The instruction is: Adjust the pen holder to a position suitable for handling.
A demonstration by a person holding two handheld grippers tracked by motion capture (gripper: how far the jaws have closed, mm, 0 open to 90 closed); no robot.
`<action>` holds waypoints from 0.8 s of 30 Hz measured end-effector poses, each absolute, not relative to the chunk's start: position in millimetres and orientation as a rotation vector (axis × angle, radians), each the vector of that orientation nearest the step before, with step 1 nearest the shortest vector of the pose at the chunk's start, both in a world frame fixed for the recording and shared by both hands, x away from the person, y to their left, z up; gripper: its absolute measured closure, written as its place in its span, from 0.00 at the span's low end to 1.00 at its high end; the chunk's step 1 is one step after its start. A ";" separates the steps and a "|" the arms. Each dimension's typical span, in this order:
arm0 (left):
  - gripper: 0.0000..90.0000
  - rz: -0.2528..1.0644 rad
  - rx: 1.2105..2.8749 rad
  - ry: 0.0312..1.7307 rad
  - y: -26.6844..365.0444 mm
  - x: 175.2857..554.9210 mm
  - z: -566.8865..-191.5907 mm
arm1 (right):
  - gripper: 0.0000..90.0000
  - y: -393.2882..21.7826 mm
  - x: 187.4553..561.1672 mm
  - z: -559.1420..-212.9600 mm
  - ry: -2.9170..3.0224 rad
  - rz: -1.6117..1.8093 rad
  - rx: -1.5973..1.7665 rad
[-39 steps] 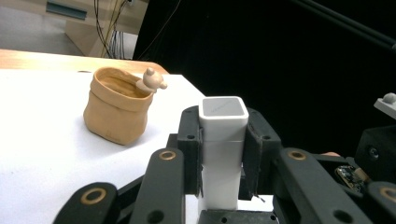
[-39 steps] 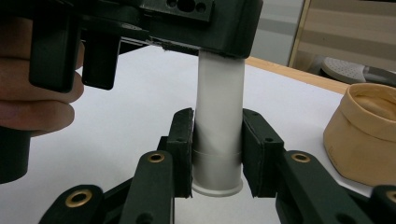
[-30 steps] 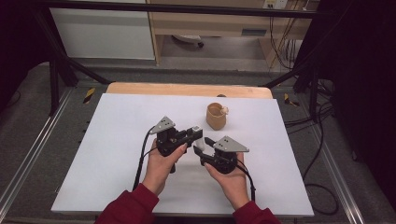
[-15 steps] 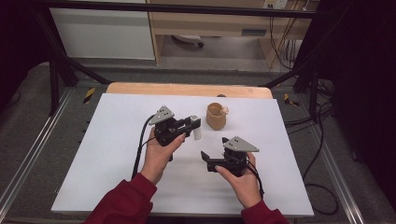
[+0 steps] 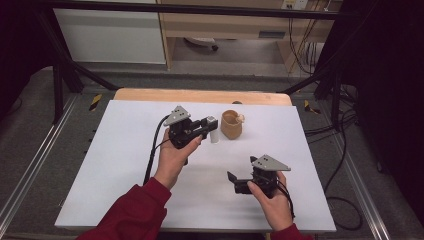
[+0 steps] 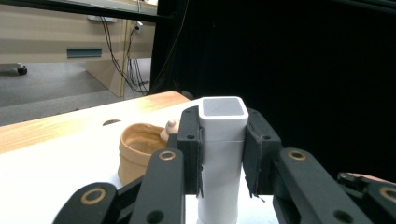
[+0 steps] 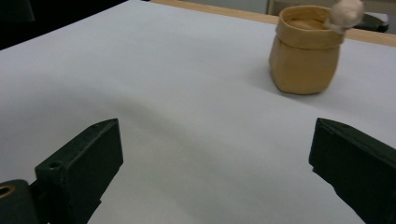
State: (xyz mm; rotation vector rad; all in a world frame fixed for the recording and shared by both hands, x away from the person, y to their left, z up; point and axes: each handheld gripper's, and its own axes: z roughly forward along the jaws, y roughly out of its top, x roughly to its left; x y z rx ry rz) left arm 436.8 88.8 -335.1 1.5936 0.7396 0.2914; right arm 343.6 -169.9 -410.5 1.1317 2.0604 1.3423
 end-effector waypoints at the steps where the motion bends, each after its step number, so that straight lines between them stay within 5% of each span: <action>1: 0.79 0.294 1.592 0.741 88.7 437.6 -334.4 | 0.04 -172.8 343.0 -410.9 2.055 1.343 1.139; 24: 0.79 0.328 1.589 0.730 82.6 453.2 -323.5 | 0.04 -199.5 334.3 -422.5 2.019 1.322 1.234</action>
